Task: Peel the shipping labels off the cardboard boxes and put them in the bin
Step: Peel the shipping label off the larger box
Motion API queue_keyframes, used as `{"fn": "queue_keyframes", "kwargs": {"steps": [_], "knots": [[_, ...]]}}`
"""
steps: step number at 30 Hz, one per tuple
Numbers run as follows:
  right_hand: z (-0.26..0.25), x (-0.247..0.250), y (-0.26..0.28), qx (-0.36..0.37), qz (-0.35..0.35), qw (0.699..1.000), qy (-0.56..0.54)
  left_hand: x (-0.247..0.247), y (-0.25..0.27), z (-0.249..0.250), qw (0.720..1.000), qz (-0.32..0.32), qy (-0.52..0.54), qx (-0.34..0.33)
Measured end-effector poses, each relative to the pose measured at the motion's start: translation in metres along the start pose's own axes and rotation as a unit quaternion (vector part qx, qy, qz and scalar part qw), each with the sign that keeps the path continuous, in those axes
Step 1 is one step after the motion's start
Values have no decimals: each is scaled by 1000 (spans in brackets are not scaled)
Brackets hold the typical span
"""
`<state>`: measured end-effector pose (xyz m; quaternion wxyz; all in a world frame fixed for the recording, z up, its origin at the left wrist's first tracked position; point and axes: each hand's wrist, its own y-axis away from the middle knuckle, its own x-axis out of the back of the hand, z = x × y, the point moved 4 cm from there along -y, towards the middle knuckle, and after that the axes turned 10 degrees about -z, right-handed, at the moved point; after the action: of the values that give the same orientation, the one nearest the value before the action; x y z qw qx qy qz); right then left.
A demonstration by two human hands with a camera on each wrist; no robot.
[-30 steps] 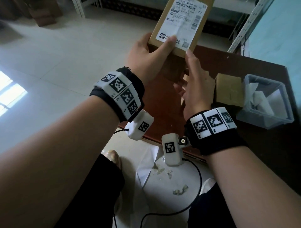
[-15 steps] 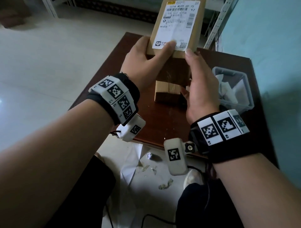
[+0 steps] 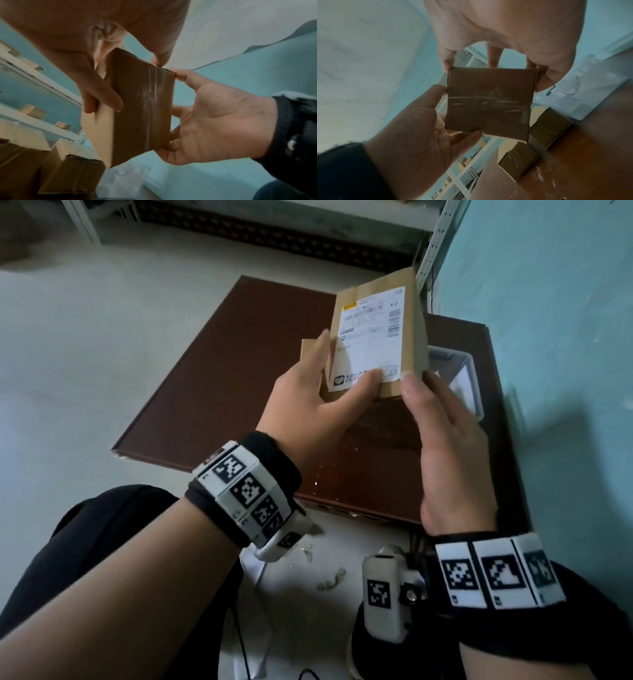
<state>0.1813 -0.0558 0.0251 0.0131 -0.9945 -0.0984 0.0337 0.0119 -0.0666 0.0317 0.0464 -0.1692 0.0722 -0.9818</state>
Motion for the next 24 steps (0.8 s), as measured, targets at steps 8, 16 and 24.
{"fn": "queue_keyframes", "kwargs": {"steps": [8,16,24], "knots": [[23,-18,-33,41,10,995,95,18,-24,-26,1000,16,6,2],[41,-11,-45,48,17,990,132,8,-42,-60,1000,-12,10,21],[38,-4,-45,52,29,991,117,5,-43,-55,998,-56,-7,-6]]}}
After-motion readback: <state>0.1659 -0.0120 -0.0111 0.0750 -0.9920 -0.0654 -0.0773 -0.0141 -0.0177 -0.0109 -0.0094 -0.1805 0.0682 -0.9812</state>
